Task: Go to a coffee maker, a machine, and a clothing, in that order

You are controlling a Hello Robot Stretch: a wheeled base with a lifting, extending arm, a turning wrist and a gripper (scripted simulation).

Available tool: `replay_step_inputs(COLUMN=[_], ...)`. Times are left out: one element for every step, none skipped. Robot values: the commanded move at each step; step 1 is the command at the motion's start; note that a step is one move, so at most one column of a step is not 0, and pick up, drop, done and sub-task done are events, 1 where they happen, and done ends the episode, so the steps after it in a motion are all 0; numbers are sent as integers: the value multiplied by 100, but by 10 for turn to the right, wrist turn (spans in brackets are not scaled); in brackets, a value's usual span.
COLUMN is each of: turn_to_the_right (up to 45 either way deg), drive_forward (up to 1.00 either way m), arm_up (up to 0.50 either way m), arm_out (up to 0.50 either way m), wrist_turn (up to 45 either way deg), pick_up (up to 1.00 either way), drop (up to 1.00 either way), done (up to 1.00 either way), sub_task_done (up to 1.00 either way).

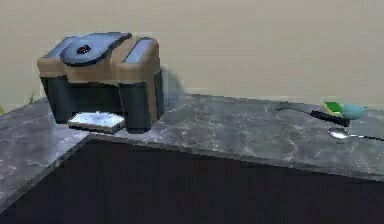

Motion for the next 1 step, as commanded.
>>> replay_step_inputs(turn_to_the_right=[-210], drive_forward=[0], arm_up=[0], arm_out=[0], wrist_turn=[0], pick_up=[0], drop=[0], done=[0], sub_task_done=[0])
